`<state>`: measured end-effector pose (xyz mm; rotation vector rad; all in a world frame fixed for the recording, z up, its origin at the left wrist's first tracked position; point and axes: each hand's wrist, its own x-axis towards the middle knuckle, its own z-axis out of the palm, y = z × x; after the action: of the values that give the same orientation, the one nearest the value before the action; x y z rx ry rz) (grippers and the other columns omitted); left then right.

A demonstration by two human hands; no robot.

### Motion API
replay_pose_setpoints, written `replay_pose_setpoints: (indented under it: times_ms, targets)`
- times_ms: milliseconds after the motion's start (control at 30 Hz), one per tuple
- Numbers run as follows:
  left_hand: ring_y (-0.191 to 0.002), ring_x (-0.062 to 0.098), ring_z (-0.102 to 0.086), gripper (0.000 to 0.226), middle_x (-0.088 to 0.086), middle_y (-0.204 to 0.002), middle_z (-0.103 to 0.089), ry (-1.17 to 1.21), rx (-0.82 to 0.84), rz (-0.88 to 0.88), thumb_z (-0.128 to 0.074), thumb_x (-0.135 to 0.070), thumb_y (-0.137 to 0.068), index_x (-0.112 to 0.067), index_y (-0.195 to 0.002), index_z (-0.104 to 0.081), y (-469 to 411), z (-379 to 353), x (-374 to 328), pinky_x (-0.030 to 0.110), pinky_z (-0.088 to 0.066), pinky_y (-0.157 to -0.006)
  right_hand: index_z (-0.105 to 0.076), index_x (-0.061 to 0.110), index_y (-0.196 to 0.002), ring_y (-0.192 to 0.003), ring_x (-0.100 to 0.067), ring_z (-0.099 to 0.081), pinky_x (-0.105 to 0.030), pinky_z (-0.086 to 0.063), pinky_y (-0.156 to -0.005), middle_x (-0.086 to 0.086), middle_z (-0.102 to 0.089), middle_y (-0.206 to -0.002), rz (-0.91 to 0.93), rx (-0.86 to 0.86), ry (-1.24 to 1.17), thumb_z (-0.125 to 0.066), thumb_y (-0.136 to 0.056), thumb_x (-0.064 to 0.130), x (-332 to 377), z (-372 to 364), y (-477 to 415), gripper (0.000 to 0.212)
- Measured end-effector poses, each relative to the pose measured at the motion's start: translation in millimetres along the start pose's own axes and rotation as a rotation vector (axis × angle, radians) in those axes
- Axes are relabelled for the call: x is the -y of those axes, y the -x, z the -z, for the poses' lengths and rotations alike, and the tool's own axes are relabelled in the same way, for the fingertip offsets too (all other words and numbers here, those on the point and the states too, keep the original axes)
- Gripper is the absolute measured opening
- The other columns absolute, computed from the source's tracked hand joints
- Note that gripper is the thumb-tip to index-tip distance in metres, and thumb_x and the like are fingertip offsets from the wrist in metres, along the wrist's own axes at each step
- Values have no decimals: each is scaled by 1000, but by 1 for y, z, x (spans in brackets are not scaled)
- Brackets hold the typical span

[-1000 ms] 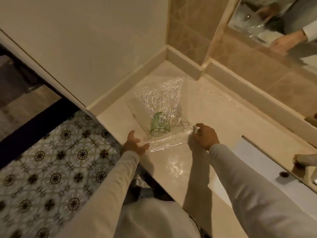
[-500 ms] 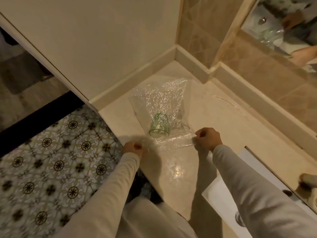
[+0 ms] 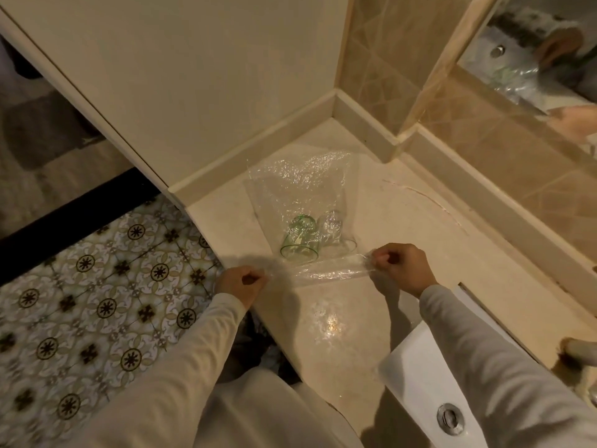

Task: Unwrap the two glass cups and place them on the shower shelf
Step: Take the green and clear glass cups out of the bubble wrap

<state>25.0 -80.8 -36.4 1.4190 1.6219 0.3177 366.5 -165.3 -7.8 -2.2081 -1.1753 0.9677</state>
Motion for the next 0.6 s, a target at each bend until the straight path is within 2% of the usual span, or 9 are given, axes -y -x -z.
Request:
replay_pose_setpoints:
  times_ms: [100, 167, 233, 367, 467, 533, 600]
  targets:
    - [-62, 1, -65, 25, -15, -62, -70, 130, 4, -22, -80, -10, -77, -31, -68, -70, 4, 5, -2, 9, -49, -54, -78, 31, -84, -83, -10, -70, -19, -53, -82, 5, -78, -87, 49, 8, -91, -76, -88, 4, -1, 8, 4, 27]
    - [-56, -6, -62, 27, -17, -59, -69, 150, 1, -50, -79, -10, -79, -32, -68, -69, 6, 8, -3, 11, -47, -45, -80, 26, -92, -89, -17, -72, -27, -55, -88, 1, -79, -91, 64, 50, -141, -78, -88, 8, -3, 12, 6, 19]
    - [-54, -4, -60, 23, -10, -64, -68, 140, 7, -80, -78, -12, -81, -28, -68, -68, 8, 12, -3, 14, -45, -43, -81, 18, -103, -97, -21, -72, -37, -55, -96, -4, -79, -99, 76, 105, -138, -76, -91, 9, -5, 17, 6, 16]
    - [-69, 7, -64, 18, -1, -83, -73, 121, 80, -157, -75, -11, -83, -23, -71, -67, 12, 19, -1, 19, -49, -52, -81, 17, -107, -106, -21, -68, -41, -53, -101, -2, -74, -111, 120, 192, -68, -74, -91, 4, -5, 23, 11, 22]
    - [-76, 19, -70, 13, 4, -85, -75, 169, 146, -156, -74, -5, -83, -15, -77, -68, 15, 19, -2, 27, -57, -62, -75, 23, -115, -111, -23, -64, -30, -47, -100, -2, -67, -120, 244, 224, 188, -84, -81, 14, 5, 18, 19, 37]
    - [-80, 18, -71, 13, 6, -88, -75, 192, 166, -144, -74, -1, -82, -12, -78, -68, 17, 15, -4, 28, -59, -71, -70, 20, -126, -114, -27, -63, -31, -45, -98, -6, -68, -125, 340, 240, 335, -89, -75, 26, 19, 6, 25, 54]
    - [-82, 12, -72, 17, 3, -86, -76, 244, 168, -135, -75, 3, -80, -11, -76, -67, 20, 12, -5, 22, -58, -74, -69, 17, -130, -113, -31, -64, -34, -47, -96, -8, -71, -125, 441, 247, 391, -85, -79, 28, 32, -14, 33, 55]
